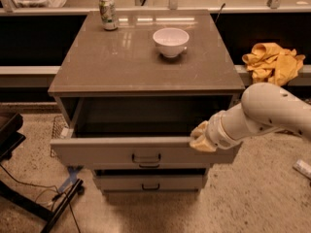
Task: Open top drawer
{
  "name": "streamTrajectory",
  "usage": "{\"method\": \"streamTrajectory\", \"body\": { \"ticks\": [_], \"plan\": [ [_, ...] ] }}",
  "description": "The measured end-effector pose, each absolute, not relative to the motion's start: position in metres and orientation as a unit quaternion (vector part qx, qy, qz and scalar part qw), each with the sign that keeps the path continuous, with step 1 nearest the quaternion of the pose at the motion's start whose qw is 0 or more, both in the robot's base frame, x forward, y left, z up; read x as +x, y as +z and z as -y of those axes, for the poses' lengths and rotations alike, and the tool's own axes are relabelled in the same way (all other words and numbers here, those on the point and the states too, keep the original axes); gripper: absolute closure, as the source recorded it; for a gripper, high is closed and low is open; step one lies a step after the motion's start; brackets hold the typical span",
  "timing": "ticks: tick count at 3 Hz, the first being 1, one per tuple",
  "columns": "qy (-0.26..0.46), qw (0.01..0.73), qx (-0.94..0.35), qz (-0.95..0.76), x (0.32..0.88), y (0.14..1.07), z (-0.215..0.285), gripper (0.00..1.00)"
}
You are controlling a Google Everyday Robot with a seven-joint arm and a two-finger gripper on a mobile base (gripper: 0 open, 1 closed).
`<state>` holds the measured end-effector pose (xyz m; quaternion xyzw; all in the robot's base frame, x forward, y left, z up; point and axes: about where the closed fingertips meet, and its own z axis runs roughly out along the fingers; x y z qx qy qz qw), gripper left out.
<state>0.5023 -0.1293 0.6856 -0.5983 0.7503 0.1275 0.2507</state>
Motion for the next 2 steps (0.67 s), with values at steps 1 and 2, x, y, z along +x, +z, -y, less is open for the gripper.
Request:
{"method": "streamTrajectory", "body": {
  "ticks": [1, 2],
  "plan": [
    [0.128, 0.251, -0.598, -0.75, 0.504, 0.685, 0.129, 1.0],
    [0.159, 0.239, -0.609, -0.739, 0.469, 0.692, 0.124, 1.0]
  ]
}}
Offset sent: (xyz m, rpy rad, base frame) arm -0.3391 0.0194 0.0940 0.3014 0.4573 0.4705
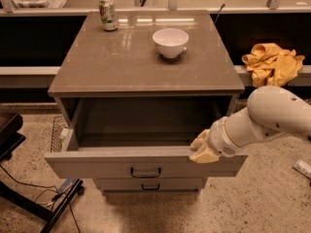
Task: Open top drawer
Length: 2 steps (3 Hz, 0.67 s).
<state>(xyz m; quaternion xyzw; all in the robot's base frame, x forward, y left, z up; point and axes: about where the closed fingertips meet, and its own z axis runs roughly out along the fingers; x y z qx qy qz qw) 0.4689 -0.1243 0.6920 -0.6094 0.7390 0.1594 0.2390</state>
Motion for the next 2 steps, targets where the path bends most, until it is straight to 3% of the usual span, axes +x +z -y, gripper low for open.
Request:
{"method": "streamTrajectory", "body": {
  "ticks": [2],
  "plan": [
    [0.146, 0.24, -0.603, -0.747, 0.498, 0.705, 0.128, 1.0]
  ]
}}
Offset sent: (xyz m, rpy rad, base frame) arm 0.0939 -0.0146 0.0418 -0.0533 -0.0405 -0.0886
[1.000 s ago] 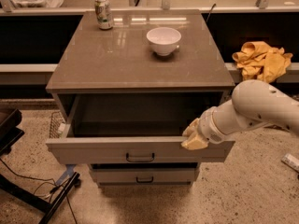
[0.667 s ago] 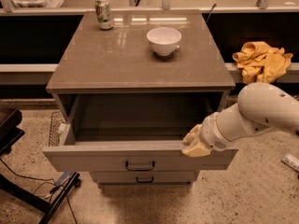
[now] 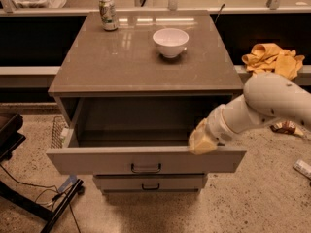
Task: Open top drawer
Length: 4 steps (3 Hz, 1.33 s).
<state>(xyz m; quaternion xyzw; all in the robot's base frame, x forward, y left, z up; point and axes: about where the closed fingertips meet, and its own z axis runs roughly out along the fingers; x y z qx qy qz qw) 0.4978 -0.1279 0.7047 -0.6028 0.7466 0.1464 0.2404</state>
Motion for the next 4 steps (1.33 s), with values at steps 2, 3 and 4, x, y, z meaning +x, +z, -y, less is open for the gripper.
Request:
{"method": "streamTrajectory", "body": {
  "ticks": [2, 3, 4],
  "plan": [
    [0.111, 0.231, -0.601, -0.757, 0.548, 0.746, 0.132, 1.0],
    [0.053, 0.223, -0.604, -0.764, 0.597, 0.779, 0.147, 1.0],
    [0.039, 0.23, -0.605, -0.761, 0.608, 0.791, 0.148, 1.0]
  ]
}}
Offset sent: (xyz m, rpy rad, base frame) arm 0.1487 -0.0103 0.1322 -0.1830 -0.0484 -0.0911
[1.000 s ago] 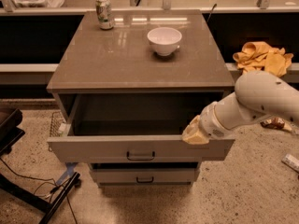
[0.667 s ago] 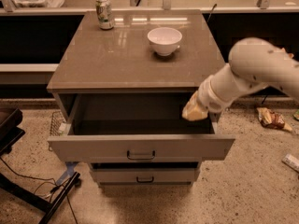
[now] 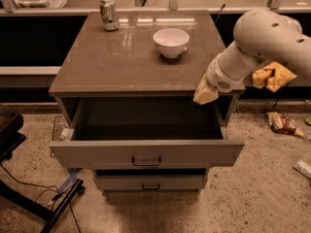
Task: Open top drawer
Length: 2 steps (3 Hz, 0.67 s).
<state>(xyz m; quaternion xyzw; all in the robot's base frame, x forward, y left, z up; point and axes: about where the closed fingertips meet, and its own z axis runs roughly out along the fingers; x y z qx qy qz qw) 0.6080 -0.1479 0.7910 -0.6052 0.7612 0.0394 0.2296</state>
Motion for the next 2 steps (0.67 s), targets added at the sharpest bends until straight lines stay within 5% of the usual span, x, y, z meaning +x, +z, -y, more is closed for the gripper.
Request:
{"method": "streamTrajectory", "body": {
  "ticks": [2],
  "plan": [
    [0.057, 0.225, -0.6, -0.765, 0.584, 0.773, 0.151, 1.0]
  ]
}}
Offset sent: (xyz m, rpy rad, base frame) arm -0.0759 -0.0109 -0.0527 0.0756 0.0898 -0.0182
